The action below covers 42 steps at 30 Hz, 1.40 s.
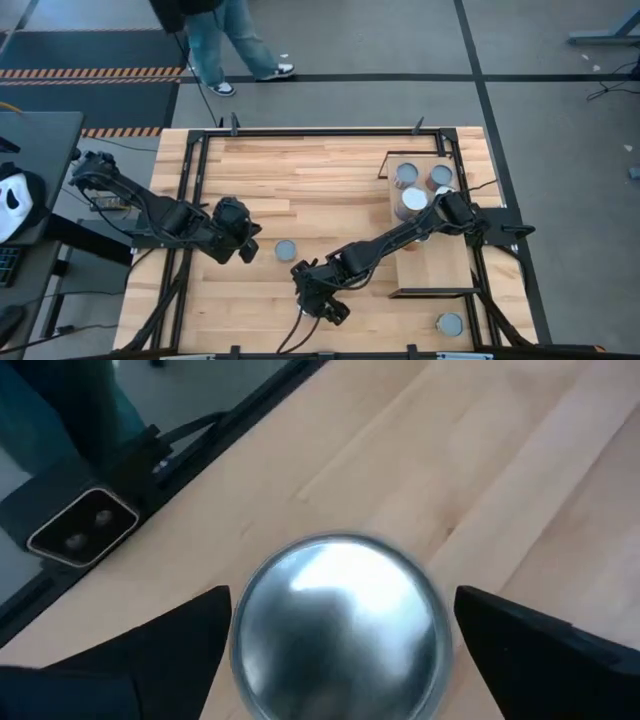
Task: Pick and place cans onto a shelf
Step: Put the canned corn on the shelf
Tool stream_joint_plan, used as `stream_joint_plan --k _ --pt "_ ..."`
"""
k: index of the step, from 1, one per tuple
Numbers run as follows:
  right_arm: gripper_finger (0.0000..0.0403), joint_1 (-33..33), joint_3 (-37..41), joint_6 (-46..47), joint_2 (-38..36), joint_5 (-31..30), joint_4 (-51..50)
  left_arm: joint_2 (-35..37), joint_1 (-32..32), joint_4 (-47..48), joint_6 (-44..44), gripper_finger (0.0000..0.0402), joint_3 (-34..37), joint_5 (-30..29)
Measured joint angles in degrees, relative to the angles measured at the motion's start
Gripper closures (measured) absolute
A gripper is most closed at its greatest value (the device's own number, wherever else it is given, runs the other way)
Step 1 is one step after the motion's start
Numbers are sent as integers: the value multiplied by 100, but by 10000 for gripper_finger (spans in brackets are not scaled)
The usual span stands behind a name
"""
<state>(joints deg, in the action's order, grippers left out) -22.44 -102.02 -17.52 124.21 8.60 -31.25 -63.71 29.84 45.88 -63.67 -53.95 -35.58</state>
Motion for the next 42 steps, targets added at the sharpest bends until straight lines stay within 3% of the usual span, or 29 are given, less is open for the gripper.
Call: stream_joint_plan --k 11,18,21,27,31,37,42 --pt "24 9 5 -30 148 -139 -128 -226 -4 25 -20 370 2 -7" --pt "77 24 27 23 136 -257 -264 -230 -10 11 305 370 2 -31" --pt "100 29 -173 267 33 -299 -918 -228 -10 31 307 372 -80 276" --pt "101 74 -785 903 -873 -359 -2318 -217 1 -214 612 378 -334 528" --pt "93 145 -834 1928 -1717 -694 -2945 -217 -4 -486 936 379 -424 498" --pt "94 231 -845 3413 -2971 -1671 -4076 -217 -13 -1013 948 379 -426 392" --pt "94 143 -843 4615 -3879 -1794 -4905 -282 -15 -1430 804 379 -431 23"
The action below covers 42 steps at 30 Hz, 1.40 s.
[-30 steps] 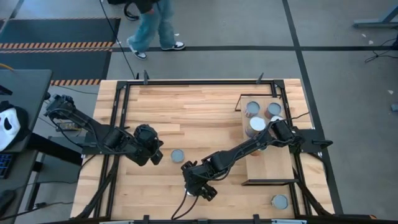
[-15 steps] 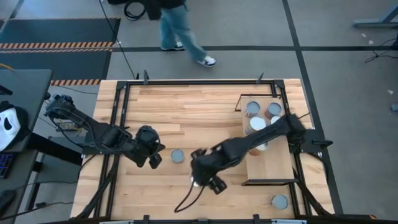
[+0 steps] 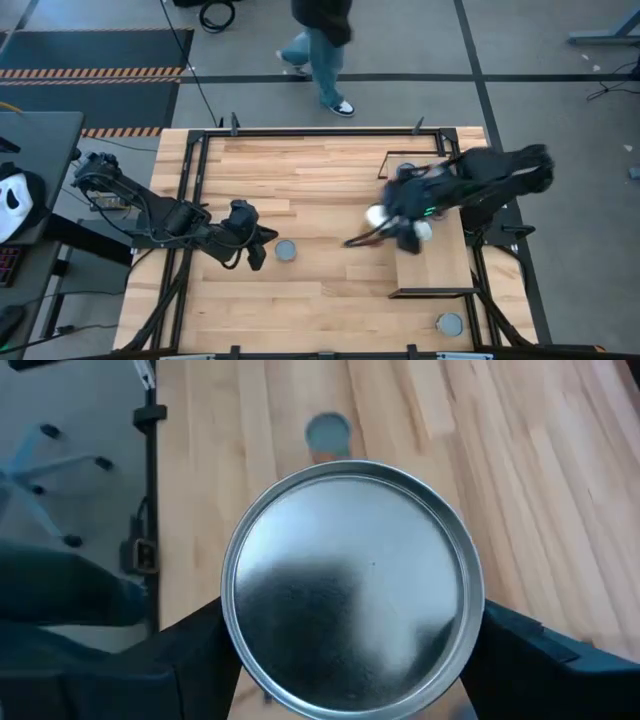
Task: Pick and place cans onto a shelf
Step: Put the canned corn on the shelf
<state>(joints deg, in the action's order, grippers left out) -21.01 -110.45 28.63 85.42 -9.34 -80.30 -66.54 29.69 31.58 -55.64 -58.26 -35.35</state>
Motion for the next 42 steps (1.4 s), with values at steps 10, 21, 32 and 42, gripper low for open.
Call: stream_joint_plan --k 10,21,32,42 --pt "94 -1158 1348 656 -1803 -44 -452 -64 -316 -1425 -41 379 4 -345" --pt "94 -2282 2993 301 -3437 172 223 -60 -755 -1735 81 379 2 -346" --pt "94 -2302 2981 -349 -3735 643 54 -93 -1003 -1967 208 379 2 -343" --pt "94 -2302 3204 -857 -3782 264 -773 -1107 -1062 -3051 1562 379 2 602"
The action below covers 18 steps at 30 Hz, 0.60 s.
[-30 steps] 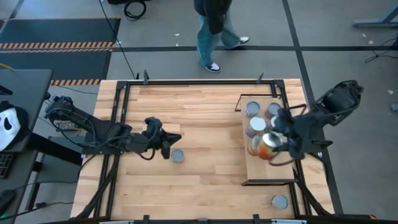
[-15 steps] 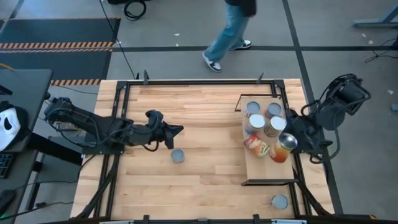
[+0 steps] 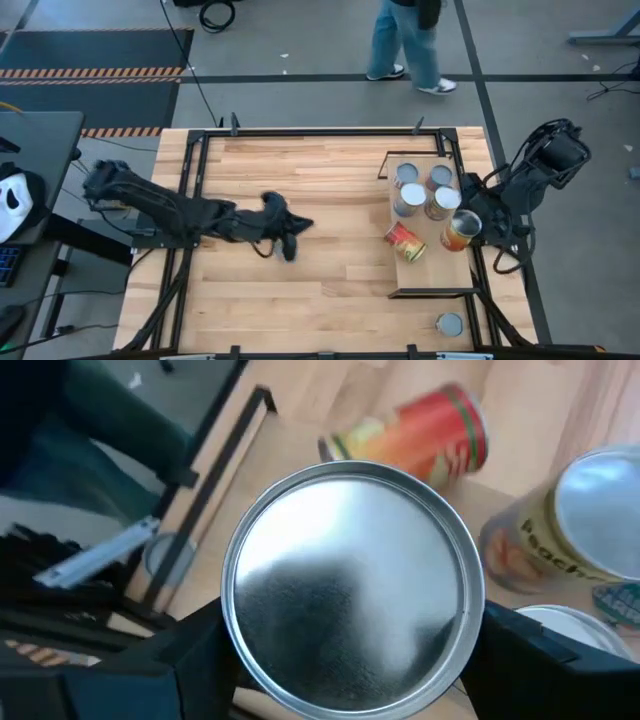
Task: Pick and place cans onto a shelf
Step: Put the canned corn on the shelf
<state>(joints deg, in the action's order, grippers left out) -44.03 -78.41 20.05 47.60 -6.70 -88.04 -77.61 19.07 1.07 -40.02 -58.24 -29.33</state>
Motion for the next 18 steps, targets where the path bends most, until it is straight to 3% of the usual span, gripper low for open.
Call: stream_joint_plan --k 3,7,13,18 --pt "94 0 349 -78 -67 -24 106 -803 -95 -929 563 379 0 687" --pt "94 0 710 -418 -87 -14 322 -1884 -247 -1848 1308 379 -255 1023" --pt "94 0 808 -673 -11 -76 332 -3240 -516 -1820 2354 379 -1465 1371" --pt "94 0 808 -1070 -9 -93 311 -3906 -676 -1735 2717 379 -2296 1503"
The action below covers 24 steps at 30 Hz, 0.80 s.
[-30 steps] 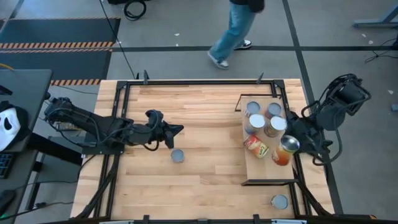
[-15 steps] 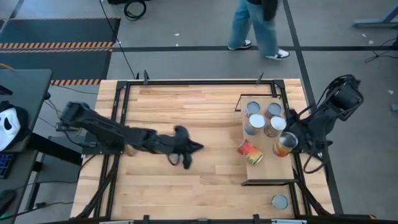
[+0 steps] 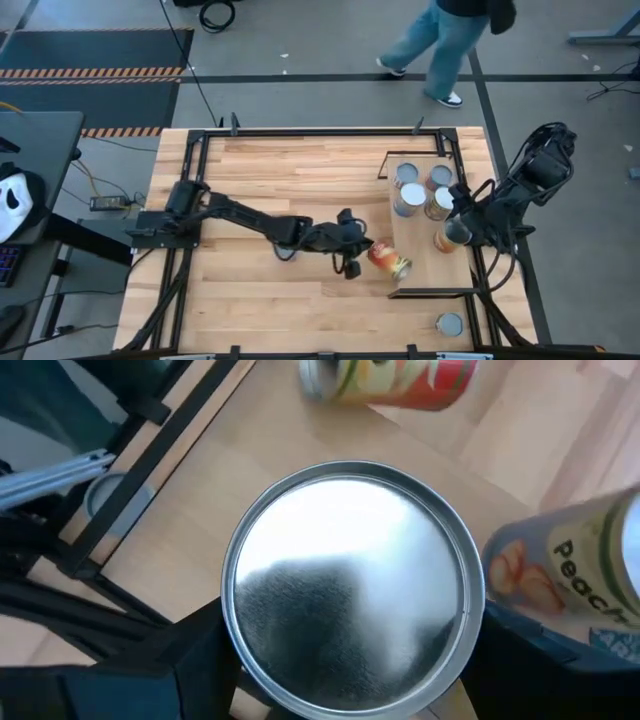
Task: Pick and place cans onto a shelf
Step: Put the canned corn on the shelf
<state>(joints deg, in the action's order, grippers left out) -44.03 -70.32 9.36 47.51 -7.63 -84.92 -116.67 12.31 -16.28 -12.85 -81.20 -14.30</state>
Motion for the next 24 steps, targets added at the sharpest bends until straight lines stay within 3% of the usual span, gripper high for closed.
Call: stream_joint_plan --k 6,16,24 --pt "92 0 0 -63 81 60 -12 -321 -28 24 274 379 -560 174" --pt "90 0 337 -125 111 -23 -20 -231 14 333 231 379 -567 166" --pt "89 0 339 -185 76 -158 -57 128 220 1134 -205 379 -565 167"
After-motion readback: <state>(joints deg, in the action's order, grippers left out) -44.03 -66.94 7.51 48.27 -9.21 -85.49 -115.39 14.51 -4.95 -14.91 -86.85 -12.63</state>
